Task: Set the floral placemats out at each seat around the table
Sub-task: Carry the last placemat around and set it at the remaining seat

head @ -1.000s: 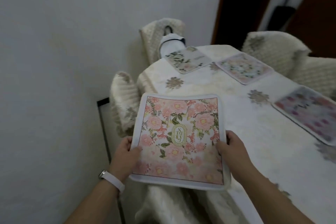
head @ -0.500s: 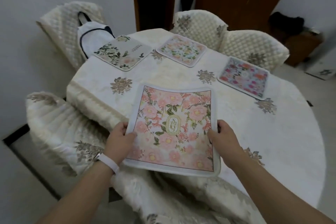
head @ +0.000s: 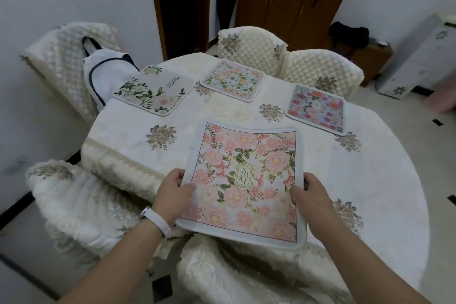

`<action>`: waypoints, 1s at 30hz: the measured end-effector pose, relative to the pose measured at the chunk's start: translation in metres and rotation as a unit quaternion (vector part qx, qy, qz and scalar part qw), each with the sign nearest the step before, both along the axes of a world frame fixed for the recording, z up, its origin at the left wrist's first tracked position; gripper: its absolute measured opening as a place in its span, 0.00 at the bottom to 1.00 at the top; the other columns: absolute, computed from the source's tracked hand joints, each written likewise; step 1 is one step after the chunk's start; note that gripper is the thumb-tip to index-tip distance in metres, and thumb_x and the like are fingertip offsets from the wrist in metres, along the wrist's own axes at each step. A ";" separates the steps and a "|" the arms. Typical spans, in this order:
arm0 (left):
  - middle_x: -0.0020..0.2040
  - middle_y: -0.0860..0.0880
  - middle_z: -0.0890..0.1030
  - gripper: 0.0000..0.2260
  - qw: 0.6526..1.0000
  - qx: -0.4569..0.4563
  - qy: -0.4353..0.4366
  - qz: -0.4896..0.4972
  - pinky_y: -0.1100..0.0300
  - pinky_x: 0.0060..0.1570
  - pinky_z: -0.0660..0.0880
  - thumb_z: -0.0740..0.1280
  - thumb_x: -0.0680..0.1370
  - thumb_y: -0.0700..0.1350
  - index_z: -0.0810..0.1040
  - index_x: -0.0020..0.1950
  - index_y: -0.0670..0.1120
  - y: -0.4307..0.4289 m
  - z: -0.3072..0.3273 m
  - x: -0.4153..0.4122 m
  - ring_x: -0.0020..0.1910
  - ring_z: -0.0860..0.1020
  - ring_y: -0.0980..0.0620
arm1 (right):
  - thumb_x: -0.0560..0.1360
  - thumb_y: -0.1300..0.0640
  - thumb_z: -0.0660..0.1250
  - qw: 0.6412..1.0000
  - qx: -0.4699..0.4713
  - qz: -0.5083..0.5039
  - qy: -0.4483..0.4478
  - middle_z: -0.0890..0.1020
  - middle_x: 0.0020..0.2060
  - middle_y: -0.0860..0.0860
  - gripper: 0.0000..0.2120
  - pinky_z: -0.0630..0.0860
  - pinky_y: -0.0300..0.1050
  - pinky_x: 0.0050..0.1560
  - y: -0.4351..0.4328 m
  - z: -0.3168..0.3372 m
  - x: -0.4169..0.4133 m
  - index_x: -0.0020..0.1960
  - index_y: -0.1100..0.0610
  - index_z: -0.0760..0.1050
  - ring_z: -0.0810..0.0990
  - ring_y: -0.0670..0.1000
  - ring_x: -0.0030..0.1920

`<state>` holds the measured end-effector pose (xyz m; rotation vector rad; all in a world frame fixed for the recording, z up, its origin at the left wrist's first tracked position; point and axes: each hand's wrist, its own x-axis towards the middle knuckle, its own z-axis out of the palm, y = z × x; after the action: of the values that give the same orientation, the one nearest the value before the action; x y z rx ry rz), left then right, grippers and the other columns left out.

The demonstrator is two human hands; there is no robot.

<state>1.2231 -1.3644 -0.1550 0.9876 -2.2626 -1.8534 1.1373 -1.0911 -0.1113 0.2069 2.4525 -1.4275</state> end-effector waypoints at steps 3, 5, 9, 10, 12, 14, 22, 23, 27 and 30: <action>0.45 0.42 0.82 0.05 1.000 -0.006 -0.006 -0.003 0.47 0.41 0.77 0.65 0.77 0.37 0.75 0.49 0.47 0.001 0.003 0.002 0.38 0.78 0.44 | 0.77 0.63 0.63 1.000 -0.022 -0.005 -0.004 0.77 0.36 0.53 0.04 0.69 0.44 0.33 0.001 -0.005 0.003 0.50 0.55 0.74 0.73 0.51 0.32; 0.46 0.42 0.82 0.05 1.000 -0.011 -0.009 0.002 0.46 0.41 0.77 0.65 0.77 0.37 0.76 0.48 0.47 0.003 0.006 0.002 0.38 0.78 0.44 | 0.77 0.62 0.63 0.999 -0.035 -0.005 -0.006 0.78 0.37 0.54 0.04 0.70 0.45 0.33 0.002 -0.008 0.004 0.50 0.55 0.74 0.73 0.52 0.33; 0.46 0.40 0.82 0.05 0.999 -0.030 -0.005 0.011 0.47 0.39 0.76 0.65 0.77 0.36 0.76 0.48 0.46 0.006 0.015 0.004 0.36 0.76 0.45 | 0.77 0.62 0.63 0.998 -0.055 -0.001 -0.011 0.79 0.38 0.53 0.04 0.71 0.45 0.33 0.006 -0.012 0.003 0.50 0.54 0.74 0.75 0.52 0.34; 0.46 0.40 0.82 0.05 0.999 -0.035 -0.006 0.017 0.47 0.39 0.76 0.65 0.77 0.36 0.76 0.49 0.46 0.006 0.016 0.005 0.37 0.77 0.45 | 0.77 0.62 0.63 0.998 -0.058 0.003 -0.014 0.78 0.38 0.53 0.04 0.70 0.45 0.33 0.007 -0.013 0.002 0.50 0.55 0.74 0.74 0.51 0.34; 0.47 0.41 0.82 0.05 0.999 -0.041 -0.004 0.030 0.44 0.43 0.78 0.66 0.77 0.36 0.76 0.49 0.46 0.006 0.016 0.007 0.39 0.79 0.41 | 0.77 0.62 0.63 0.998 -0.061 0.016 -0.015 0.79 0.39 0.53 0.04 0.71 0.44 0.34 0.006 -0.015 -0.004 0.51 0.55 0.74 0.75 0.52 0.34; 0.48 0.42 0.83 0.06 0.998 -0.047 -0.002 0.044 0.43 0.46 0.79 0.66 0.77 0.37 0.76 0.50 0.47 0.004 0.017 0.009 0.44 0.81 0.39 | 0.77 0.62 0.63 0.997 -0.065 0.036 -0.012 0.79 0.40 0.53 0.05 0.70 0.43 0.33 0.001 -0.015 -0.015 0.51 0.56 0.74 0.76 0.51 0.35; 0.48 0.40 0.82 0.06 0.996 -0.057 0.002 0.072 0.36 0.48 0.78 0.66 0.76 0.36 0.76 0.50 0.46 -0.048 0.025 0.010 0.47 0.80 0.35 | 0.77 0.61 0.64 0.994 -0.084 0.073 -0.014 0.80 0.44 0.53 0.05 0.73 0.44 0.34 -0.053 -0.016 -0.028 0.52 0.54 0.73 0.78 0.53 0.40; 0.48 0.40 0.83 0.06 0.996 -0.058 0.001 0.073 0.37 0.48 0.78 0.66 0.76 0.35 0.76 0.50 0.45 -0.058 0.024 0.009 0.47 0.81 0.36 | 0.77 0.61 0.64 0.994 -0.083 0.074 -0.015 0.80 0.44 0.53 0.05 0.73 0.44 0.34 -0.062 -0.018 -0.028 0.52 0.54 0.73 0.78 0.52 0.39; 0.50 0.38 0.82 0.06 0.997 -0.044 -0.002 0.061 0.39 0.48 0.78 0.66 0.76 0.34 0.75 0.51 0.42 -0.102 0.016 0.003 0.45 0.80 0.37 | 0.76 0.61 0.64 0.995 -0.083 0.063 -0.010 0.80 0.43 0.50 0.07 0.71 0.43 0.35 -0.103 -0.029 -0.032 0.53 0.53 0.74 0.78 0.50 0.40; 0.48 0.37 0.82 0.06 0.998 -0.042 -0.002 0.040 0.48 0.41 0.78 0.65 0.76 0.33 0.74 0.52 0.40 -0.145 0.011 -0.008 0.39 0.78 0.44 | 0.76 0.62 0.64 0.996 -0.079 0.041 -0.016 0.80 0.42 0.52 0.07 0.71 0.43 0.35 -0.145 -0.036 -0.034 0.53 0.54 0.74 0.78 0.51 0.39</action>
<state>1.2146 -1.5096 -0.1437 1.0535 -2.2457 -1.7128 1.1033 -1.2358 -0.1471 0.0918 2.2806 -1.5609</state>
